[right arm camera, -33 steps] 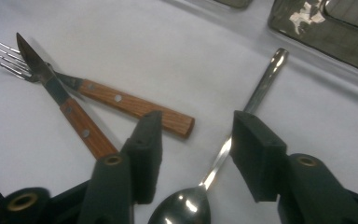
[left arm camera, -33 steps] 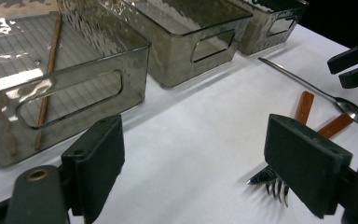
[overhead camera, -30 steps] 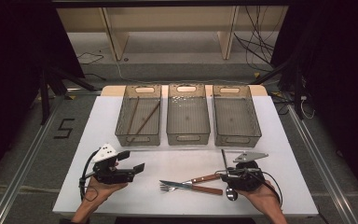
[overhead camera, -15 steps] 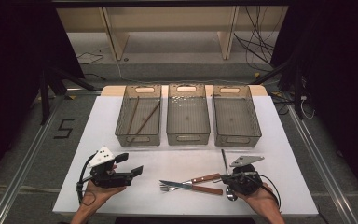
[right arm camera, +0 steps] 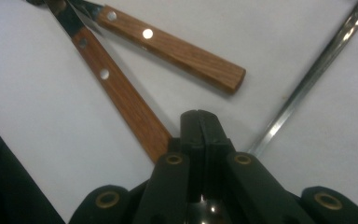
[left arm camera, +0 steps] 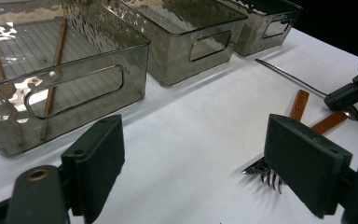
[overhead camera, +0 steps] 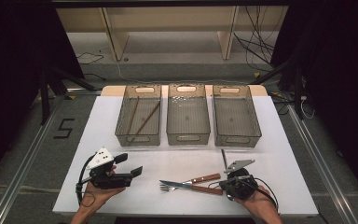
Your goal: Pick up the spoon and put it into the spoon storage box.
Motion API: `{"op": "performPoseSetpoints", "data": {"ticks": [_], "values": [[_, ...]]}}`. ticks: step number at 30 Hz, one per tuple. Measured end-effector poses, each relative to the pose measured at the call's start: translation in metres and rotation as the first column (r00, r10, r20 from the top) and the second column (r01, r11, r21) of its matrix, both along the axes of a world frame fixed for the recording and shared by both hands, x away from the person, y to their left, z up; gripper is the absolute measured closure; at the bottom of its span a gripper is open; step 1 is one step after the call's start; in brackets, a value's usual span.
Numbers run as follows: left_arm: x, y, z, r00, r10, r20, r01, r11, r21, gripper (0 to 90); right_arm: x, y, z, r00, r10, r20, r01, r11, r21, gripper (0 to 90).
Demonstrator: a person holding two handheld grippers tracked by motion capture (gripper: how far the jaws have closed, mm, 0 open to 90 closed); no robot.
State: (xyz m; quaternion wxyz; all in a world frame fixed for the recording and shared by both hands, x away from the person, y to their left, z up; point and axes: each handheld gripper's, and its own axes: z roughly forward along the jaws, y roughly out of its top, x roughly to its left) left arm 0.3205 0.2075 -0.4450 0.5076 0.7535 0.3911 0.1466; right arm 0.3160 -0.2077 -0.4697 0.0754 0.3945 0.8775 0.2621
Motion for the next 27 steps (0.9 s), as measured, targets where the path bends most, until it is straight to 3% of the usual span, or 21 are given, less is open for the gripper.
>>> {"op": "performPoseSetpoints", "data": {"ticks": [8,12,21,27], "values": [[-0.001,-0.001,0.0,1.0,-0.003,0.004,0.003,0.9999,0.014,19.6,-0.002,-0.004,0.0,0.9999,0.011,-0.012,-0.011,0.9996,-0.024,90.0],[-0.001,-0.003,-0.002,1.0,-0.006,0.004,0.006,0.9996,0.028,19.6,-0.004,-0.009,0.001,0.9997,-0.002,-0.023,0.002,0.9994,-0.035,90.0],[-0.001,0.0,-0.002,1.0,-0.002,0.003,0.002,0.9998,0.018,19.6,-0.005,-0.027,0.005,0.9994,-0.032,-0.016,0.03,0.994,-0.105,90.0],[-0.001,0.0,-0.003,1.0,0.0,0.002,0.0,0.9998,0.019,19.7,-0.003,-0.043,0.007,0.9977,-0.066,-0.013,0.064,0.9902,-0.124,90.0]]}}
